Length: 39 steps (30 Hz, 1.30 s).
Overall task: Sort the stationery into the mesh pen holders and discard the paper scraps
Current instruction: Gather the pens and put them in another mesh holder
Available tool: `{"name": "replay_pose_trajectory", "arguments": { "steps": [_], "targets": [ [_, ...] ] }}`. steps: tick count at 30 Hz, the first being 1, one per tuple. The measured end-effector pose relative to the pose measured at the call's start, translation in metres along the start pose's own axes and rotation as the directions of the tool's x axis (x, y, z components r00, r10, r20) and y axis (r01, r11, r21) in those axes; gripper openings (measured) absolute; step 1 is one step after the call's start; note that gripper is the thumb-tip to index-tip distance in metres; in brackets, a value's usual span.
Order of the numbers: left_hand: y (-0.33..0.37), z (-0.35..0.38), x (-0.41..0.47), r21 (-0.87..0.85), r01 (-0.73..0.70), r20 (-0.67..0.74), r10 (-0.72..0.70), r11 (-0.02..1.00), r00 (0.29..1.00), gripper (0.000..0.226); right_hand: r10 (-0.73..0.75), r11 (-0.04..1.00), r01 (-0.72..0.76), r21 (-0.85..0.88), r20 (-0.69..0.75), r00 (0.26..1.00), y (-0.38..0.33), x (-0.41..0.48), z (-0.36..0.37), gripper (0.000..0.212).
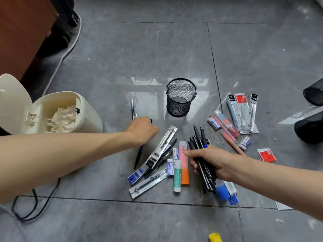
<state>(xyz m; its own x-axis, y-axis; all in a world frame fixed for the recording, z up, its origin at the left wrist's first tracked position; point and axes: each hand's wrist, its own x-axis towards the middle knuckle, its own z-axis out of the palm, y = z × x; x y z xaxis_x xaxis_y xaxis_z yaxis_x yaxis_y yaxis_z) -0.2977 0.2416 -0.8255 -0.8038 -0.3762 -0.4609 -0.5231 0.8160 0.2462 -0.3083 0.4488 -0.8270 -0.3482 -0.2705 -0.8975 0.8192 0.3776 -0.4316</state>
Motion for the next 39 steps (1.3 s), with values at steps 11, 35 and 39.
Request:
{"name": "replay_pose_trajectory", "arguments": {
  "steps": [11, 35, 39],
  "targets": [
    [-0.032, -0.041, -0.024, -0.696, 0.057, 0.125, 0.043, 0.716, 0.991, 0.021, 0.008, 1.000, -0.009, -0.011, -0.027, 1.000, -0.009, -0.016, -0.002, 0.012],
    [-0.055, -0.026, 0.013, -0.613, 0.300, 0.037, -0.352, 0.731, 0.935, 0.013, -0.103, 0.989, 0.103, 0.108, 0.000, 0.995, -0.025, 0.016, 0.084, 0.015],
    [-0.055, 0.004, 0.040, -0.596, 0.302, -0.069, -0.423, 0.744, 0.904, 0.004, -0.098, 0.964, 0.089, 0.249, 0.024, 0.995, -0.019, 0.024, 0.084, 0.016]
  ]
}}
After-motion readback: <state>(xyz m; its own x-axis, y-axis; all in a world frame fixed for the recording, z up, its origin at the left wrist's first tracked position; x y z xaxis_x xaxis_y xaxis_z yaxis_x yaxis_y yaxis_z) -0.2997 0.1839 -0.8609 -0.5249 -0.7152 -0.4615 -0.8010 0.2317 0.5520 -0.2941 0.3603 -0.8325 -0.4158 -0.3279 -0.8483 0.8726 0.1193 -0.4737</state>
